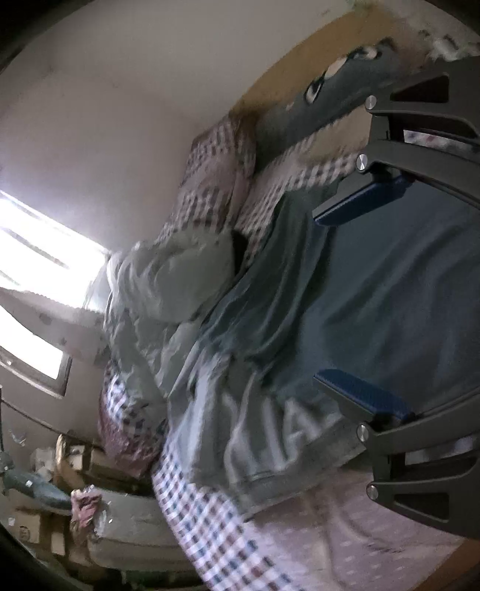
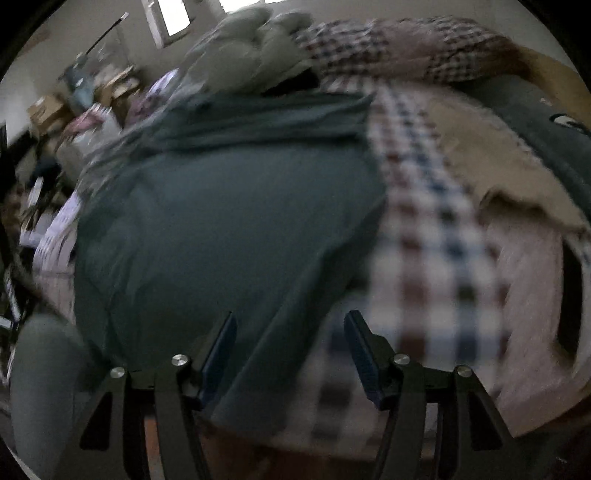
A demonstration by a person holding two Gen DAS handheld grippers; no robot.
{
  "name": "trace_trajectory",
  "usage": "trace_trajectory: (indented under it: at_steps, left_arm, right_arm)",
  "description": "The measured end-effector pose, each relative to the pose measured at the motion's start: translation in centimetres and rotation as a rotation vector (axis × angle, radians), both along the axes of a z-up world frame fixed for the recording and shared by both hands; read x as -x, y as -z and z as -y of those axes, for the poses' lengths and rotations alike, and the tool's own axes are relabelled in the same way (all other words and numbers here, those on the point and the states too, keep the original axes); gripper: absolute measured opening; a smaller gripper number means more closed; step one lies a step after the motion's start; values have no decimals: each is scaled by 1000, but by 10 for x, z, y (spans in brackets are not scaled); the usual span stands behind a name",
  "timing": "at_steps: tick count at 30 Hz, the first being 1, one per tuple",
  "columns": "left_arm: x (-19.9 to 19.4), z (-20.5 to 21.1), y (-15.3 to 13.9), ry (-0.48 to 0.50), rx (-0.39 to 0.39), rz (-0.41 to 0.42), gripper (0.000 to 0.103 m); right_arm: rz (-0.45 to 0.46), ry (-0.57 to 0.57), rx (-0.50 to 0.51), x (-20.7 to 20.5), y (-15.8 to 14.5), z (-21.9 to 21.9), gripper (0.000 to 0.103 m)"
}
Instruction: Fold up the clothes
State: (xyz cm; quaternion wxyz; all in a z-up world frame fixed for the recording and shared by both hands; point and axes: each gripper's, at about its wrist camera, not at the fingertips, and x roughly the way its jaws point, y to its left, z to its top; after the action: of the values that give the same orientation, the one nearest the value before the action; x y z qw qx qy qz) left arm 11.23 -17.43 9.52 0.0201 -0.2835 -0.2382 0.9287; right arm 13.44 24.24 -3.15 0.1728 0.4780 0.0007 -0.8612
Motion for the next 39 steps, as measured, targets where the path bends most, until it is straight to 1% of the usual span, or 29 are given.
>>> trace_trajectory:
  at_steps: [3, 5, 6, 8, 9, 10, 11, 14, 19, 20, 22, 26, 27, 30, 32, 34, 36, 39]
  left_arm:
    - [-27, -16, 10, 40, -64, 10, 84]
    - [-37, -24, 22, 47, -82, 41, 84]
    - [-43, -28, 28, 41, -87, 52, 84]
    - [-52, -29, 35, 26, -107, 62, 84]
    - [-56, -28, 38, 17, -118, 64, 84]
    - [-61, -27, 39, 6, -126, 63, 84]
    - [-66, -24, 40, -6, -131, 58, 84]
    - [-83, -10, 38, -46, -147, 37, 84]
    - [-106, 20, 38, -111, -162, 19, 84]
    - [-110, 26, 40, -128, -165, 19, 84]
    - [-117, 36, 47, -162, -170, 29, 84]
    - [-126, 49, 66, -212, -178, 57, 84]
    - [-128, 52, 71, -225, -185, 65, 84]
    - [-133, 57, 93, -257, -233, 102, 84]
    - [-136, 61, 108, -277, -274, 125, 84]
    - [-138, 66, 124, -295, -342, 134, 84]
    - [-141, 71, 139, -314, -402, 141, 84]
    - [-141, 76, 149, -345, -427, 143, 84]
  right_arm:
    - [48, -16, -1, -16, 18, 7, 63]
    - [59, -23, -13, -21, 26, 9, 62]
    - [68, -23, -22, -21, 31, 10, 60]
    - [91, -19, -35, -22, 40, 10, 39]
    - [108, -13, -38, -21, 43, 8, 19]
    - [118, -2, -45, -21, 43, 5, 7]
    - [125, 12, -55, -23, 42, 1, 5]
    - [133, 45, -67, -32, 29, -15, 4]
    - [161, 151, -153, -40, 19, -49, 4]
    - [175, 181, -159, -40, 18, -58, 4]
    - [203, 246, -133, -40, 17, -75, 4]
    - [168, 333, -207, -44, 5, -82, 7]
    - [153, 336, -207, -46, 1, -80, 7]
    - [97, 315, -177, -47, -13, -66, 10]
    - [39, 263, -152, -45, -23, -47, 14]
    - [-10, 202, -118, -44, -30, -21, 22]
    - [-55, 128, -71, -43, -36, 8, 29]
    - [-114, 24, 1, -46, -45, 55, 35]
